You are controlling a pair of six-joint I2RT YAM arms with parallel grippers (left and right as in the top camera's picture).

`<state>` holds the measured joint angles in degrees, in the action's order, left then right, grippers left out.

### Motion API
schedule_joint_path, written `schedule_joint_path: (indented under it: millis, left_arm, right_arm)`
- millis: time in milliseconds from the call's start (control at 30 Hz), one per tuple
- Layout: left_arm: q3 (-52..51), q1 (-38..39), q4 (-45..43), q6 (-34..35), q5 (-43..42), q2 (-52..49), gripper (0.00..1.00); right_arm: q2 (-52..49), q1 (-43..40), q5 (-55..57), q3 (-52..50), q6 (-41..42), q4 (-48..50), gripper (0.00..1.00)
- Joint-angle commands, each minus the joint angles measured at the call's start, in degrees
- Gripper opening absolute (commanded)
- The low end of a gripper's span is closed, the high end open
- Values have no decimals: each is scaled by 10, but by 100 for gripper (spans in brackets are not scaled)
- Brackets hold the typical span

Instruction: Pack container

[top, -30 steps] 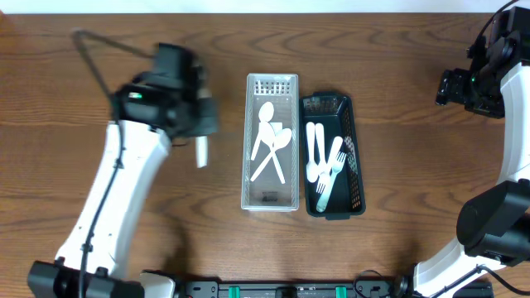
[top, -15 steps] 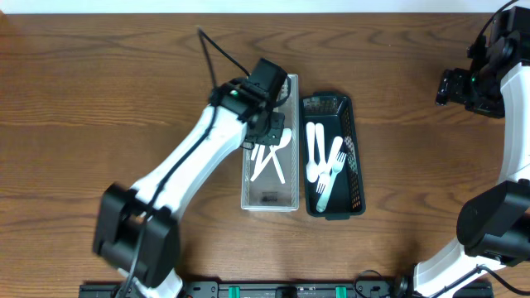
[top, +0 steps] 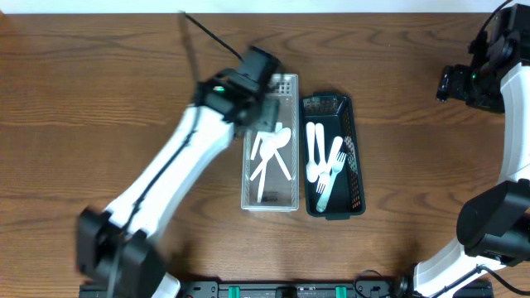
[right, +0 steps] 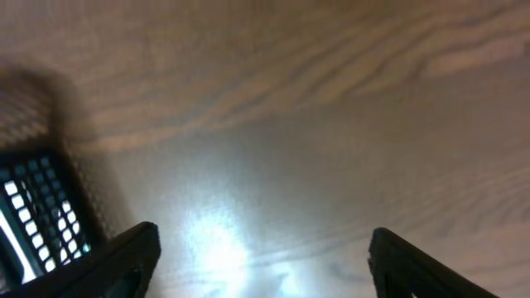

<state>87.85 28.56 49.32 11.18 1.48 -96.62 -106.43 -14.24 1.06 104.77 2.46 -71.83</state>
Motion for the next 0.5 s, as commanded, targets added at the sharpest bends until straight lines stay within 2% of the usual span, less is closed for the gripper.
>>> schedule_joint_path:
  millis: [0,33,167,300,400,467]
  left_arm:
    - [19,-52,-7,-4,77,57,90]
    - [19,-71,-12,-4,82,62,98]
    - [18,-142,-42,-4,83,60,98]
    - [18,-196,-66,-4,82,56,98]
    - [18,-218,-66,-4,83,56,98]
    - [18,-233,-87,-18,85,56,98]
  right_arm:
    - [0,17,-3,-2,-9,32,87]
    - [0,24,-5,-2,-9,51,88]
    - [0,59,-5,-2,-9,143,99]
    - [0,89,-5,-2,-8,231,99]
    - [0,99,37,-2,-13,304,99]
    - [0,99,14,-2,-12,325,99]
